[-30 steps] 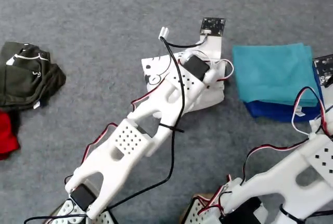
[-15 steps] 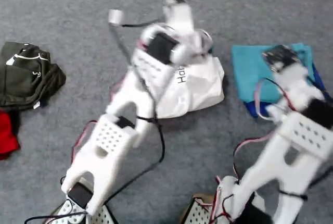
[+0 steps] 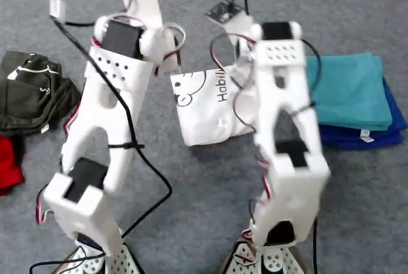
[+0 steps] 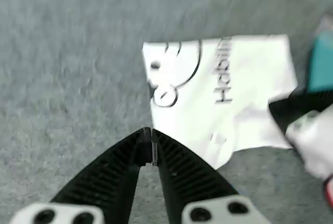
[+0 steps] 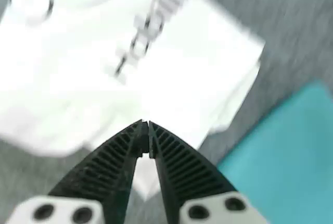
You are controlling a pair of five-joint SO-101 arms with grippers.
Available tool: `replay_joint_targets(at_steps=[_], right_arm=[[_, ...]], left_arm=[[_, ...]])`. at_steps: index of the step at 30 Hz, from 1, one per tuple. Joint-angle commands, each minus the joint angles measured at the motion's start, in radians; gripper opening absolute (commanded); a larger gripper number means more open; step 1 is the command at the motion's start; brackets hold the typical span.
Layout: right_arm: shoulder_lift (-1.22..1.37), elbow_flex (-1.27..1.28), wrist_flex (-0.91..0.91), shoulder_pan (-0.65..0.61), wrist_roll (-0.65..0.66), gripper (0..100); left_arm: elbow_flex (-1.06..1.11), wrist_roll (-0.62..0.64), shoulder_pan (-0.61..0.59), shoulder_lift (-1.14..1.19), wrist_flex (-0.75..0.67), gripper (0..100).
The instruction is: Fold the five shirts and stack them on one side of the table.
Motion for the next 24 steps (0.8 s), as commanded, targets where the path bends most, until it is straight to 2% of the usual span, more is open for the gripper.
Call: replay_joint_targets(at_steps=[1, 4, 6, 13, 18, 24], right_arm=[[0.249, -0.414, 0.095, -0.027, -0.029, 0.2], [0.441, -0.639, 0.213, -0.027, -0.025, 0.2], [0.535, -0.722, 0.218, -0.016, -0.028, 0.2], [0.618, -0.733, 0.219, 0.004, -0.028, 0.2], [0.46, -0.498, 0.219, 0.064, -0.021, 0.2], [0.225, -0.12, 0.212, 0.136, 0.064, 0.2]], left_arm=[[0.384, -0.032, -0.018, -0.151, -0.176, 2], [0.643, -0.037, -0.028, -0.24, -0.328, 2], [0.804, -0.034, -0.028, -0.295, -0.405, 2], [1.125, -0.038, -0.035, -0.378, -0.617, 2], [1.209, -0.034, -0.034, -0.378, -0.701, 2], [1.224, -0.032, -0.029, -0.378, -0.743, 2]])
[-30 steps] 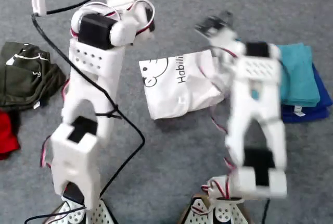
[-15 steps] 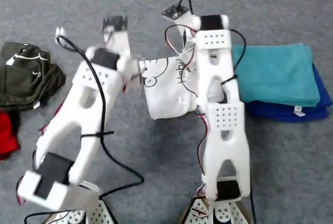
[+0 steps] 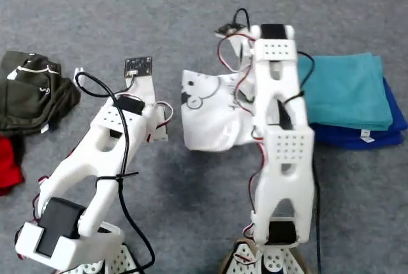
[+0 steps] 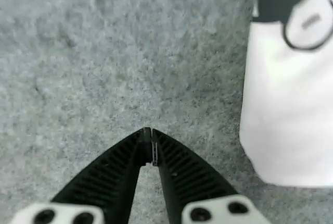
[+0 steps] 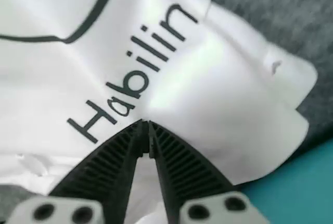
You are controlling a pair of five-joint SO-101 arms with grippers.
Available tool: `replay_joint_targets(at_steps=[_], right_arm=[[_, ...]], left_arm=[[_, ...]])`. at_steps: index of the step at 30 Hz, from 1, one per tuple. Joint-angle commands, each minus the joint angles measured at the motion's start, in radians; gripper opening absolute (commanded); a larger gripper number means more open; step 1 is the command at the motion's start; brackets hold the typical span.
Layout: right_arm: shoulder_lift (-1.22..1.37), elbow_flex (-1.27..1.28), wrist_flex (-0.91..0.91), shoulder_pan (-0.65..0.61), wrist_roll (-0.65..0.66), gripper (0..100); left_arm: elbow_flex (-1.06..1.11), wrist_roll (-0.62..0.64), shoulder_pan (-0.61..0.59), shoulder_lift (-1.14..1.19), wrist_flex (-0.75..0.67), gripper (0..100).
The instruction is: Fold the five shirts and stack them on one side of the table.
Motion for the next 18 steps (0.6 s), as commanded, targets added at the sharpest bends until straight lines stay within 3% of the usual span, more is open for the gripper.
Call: replay_joint_targets(at_steps=[1, 9, 14, 18], right_arm=[[-0.193, 0.174, 0.014, 0.062, 0.038, 0.2], [-0.417, 0.245, -0.064, 0.101, 0.066, 0.2], [-0.458, 0.251, 0.017, 0.073, 0.066, 0.2], [-0.475, 0.283, 0.008, 0.099, 0.063, 0.2]], left_arm=[[0.008, -0.002, -0.002, -0.044, -0.043, 2], [0.002, -0.002, 0.002, -0.042, -0.084, 2], [-0.008, 0.037, 0.034, -0.042, -0.247, 2], [-0.172, 0.097, 0.114, 0.027, -0.318, 2]])
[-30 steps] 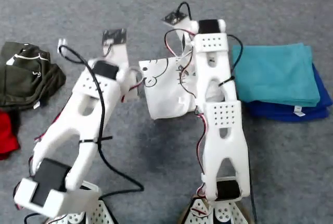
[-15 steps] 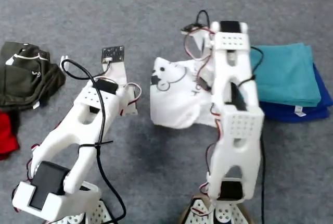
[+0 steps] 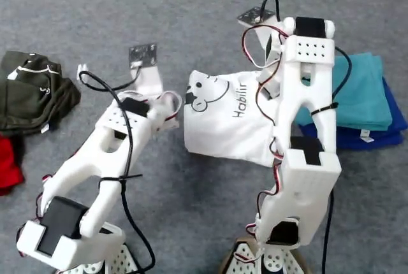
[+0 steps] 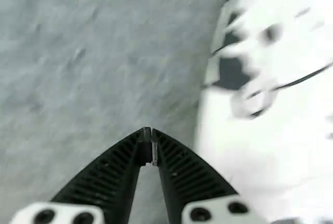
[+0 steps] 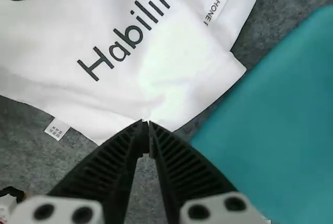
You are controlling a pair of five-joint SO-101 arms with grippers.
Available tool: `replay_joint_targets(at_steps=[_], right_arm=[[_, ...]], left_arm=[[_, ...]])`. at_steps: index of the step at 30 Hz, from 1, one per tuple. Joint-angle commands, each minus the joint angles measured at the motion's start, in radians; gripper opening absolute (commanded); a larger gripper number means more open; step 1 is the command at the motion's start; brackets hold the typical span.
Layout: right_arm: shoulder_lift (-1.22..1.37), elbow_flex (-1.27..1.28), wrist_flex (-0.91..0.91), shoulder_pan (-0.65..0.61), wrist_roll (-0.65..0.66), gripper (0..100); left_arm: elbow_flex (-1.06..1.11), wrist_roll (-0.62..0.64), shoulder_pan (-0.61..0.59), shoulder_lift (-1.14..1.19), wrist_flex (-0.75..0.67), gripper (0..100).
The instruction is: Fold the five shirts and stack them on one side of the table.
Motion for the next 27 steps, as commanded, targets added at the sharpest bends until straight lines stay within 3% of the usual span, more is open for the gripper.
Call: replay_joint_targets(at_steps=[1, 6, 15, 23, 27], right_arm=[[-0.065, 0.028, 0.009, 0.021, 0.008, 0.2], [-0.065, 0.082, -0.029, 0.044, 0.006, 0.2], [-0.019, 0.179, -0.342, 0.061, -0.072, 0.2], [0.153, 0.163, -0.601, 0.061, -0.068, 0.2], [0.254, 0.054, -0.626, 0.053, -0.071, 0.2]], left_arm=[[-0.216, 0.051, 0.074, 0.065, -0.034, 2], [-0.64, 0.084, 0.117, 0.435, 0.04, 2], [-1.568, 0.04, 0.095, 1.112, 0.385, 2], [-2.242, -0.005, -0.084, 1.495, 0.727, 2], [-2.263, -0.025, -0.138, 1.492, 0.806, 2]])
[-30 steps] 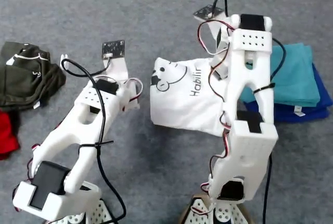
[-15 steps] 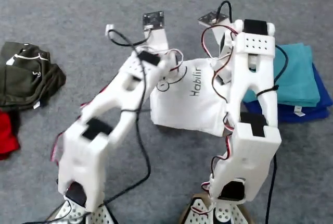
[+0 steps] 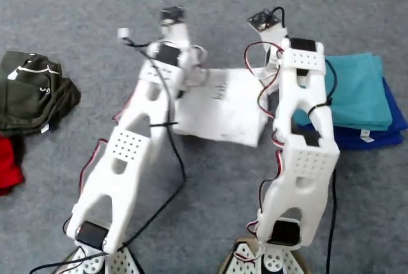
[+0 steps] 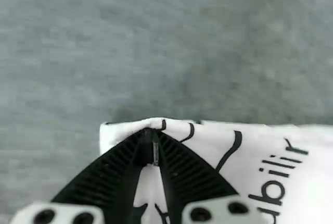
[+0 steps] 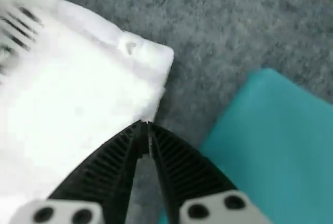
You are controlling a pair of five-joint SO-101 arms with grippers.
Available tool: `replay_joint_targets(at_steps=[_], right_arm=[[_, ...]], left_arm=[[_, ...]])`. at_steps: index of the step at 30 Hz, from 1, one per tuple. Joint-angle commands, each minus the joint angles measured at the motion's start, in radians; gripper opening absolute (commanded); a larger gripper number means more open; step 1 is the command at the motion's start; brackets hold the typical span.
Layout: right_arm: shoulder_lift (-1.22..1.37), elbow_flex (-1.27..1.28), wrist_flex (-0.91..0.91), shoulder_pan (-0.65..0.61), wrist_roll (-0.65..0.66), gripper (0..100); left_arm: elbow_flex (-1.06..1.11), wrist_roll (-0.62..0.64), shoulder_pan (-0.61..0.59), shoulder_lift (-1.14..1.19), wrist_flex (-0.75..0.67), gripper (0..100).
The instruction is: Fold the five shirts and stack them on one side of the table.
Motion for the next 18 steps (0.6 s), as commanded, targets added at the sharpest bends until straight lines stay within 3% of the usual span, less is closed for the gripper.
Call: replay_joint_targets(at_steps=[1, 5, 15, 18], right_arm=[[0.058, -0.14, -0.029, -0.002, -0.009, 0.2], [0.157, -0.334, 0.018, -0.024, -0.008, 0.2], [0.174, -0.866, 0.618, -0.073, -0.008, 0.2], [0.131, -0.863, 0.623, -0.024, -0.025, 0.2]], left_arm=[[-0.078, -0.014, -0.075, -0.035, 0.084, 2], [-0.078, -0.006, -0.075, -0.042, 0.135, 2], [-0.08, -0.008, 0.028, -0.047, 0.137, 2], [-0.08, -0.006, 0.063, -0.093, 0.164, 2]])
